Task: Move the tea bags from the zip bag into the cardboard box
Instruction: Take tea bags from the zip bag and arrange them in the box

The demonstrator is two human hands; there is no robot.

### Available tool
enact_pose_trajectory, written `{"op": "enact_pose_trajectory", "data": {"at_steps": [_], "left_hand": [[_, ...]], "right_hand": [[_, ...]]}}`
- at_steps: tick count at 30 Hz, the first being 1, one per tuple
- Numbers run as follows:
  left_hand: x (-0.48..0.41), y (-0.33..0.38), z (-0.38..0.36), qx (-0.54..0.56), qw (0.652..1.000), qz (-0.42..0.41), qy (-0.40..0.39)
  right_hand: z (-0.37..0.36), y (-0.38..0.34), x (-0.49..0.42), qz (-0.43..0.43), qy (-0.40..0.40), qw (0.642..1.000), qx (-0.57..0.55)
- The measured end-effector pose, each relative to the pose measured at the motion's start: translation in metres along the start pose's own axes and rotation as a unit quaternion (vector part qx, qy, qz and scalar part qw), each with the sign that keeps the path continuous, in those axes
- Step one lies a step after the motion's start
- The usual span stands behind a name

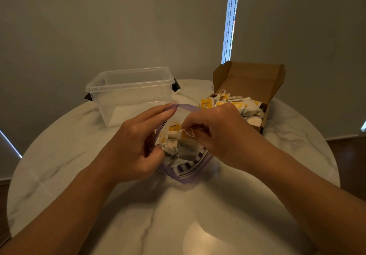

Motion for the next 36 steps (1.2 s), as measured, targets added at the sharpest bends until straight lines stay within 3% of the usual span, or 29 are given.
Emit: {"op": "enact_pose_trajectory", "data": {"at_steps": [6, 11, 26, 36], "left_hand": [[-0.001, -0.002, 0.001, -0.002, 1.0, 0.005, 0.009], [-0.001, 0.0, 0.0, -0.005, 1.0, 0.002, 0.004], [0.0, 0.001, 0.0, 0.0, 1.0, 0.001, 0.002], [0.0, 0.003, 0.002, -0.003, 1.0, 0.0, 0.007]], "right_hand": [[0.016, 0.017, 0.006, -0.08, 0.069, 0.981, -0.162], [0.011, 0.008, 0.004, -0.07, 0.033, 0.992, -0.101], [0.0, -0.005, -0.002, -0.023, 0.005, 0.998, -0.059], [-0.018, 0.001, -0.001, -0.046, -0.05, 0.997, -0.038]]}}
Point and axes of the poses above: each hand's wrist, its own x-axis away from the middle knuckle, its own z-axis out of the back of the hand, y = z × x, the point moved 9 cm from there along -x, towards the middle knuckle, and after that the axes turned 15 degrees about z, right-handed, at the moved point
